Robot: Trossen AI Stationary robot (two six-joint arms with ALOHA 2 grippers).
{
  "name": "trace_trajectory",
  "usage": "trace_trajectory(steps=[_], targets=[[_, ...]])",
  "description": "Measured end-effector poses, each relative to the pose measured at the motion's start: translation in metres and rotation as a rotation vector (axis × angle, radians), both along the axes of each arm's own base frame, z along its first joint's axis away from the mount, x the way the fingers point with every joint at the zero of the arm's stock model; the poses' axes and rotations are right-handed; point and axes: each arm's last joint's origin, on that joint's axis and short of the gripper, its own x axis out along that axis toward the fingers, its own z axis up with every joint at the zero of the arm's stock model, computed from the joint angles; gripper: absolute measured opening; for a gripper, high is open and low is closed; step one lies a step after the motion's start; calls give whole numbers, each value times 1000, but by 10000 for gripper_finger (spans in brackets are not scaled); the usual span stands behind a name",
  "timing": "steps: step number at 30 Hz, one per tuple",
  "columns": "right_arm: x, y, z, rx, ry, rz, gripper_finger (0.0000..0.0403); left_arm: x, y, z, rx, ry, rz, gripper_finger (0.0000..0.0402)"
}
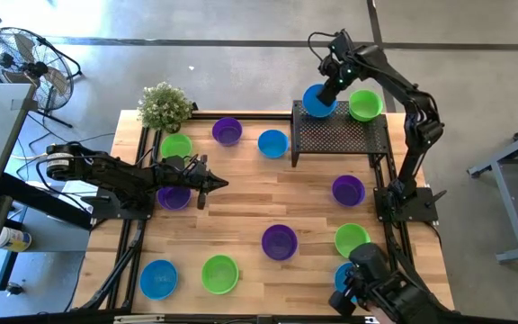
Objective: Pick & Place Mini bowls
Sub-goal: Put the blue bowl on the shelf
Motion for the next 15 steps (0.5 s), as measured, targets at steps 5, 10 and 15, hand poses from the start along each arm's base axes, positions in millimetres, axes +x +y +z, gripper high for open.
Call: trace_trajectory(steps=[5,10,15], targets=[[3,1,-1,2,-1,8,11,0,0,0,0,0,0,4],[3,2,-1,3,6,4,11,0,0,0,-1,0,-1,4],[3,1,-1,2,8,-15,12,0,0,0,-1,0,-1,4]])
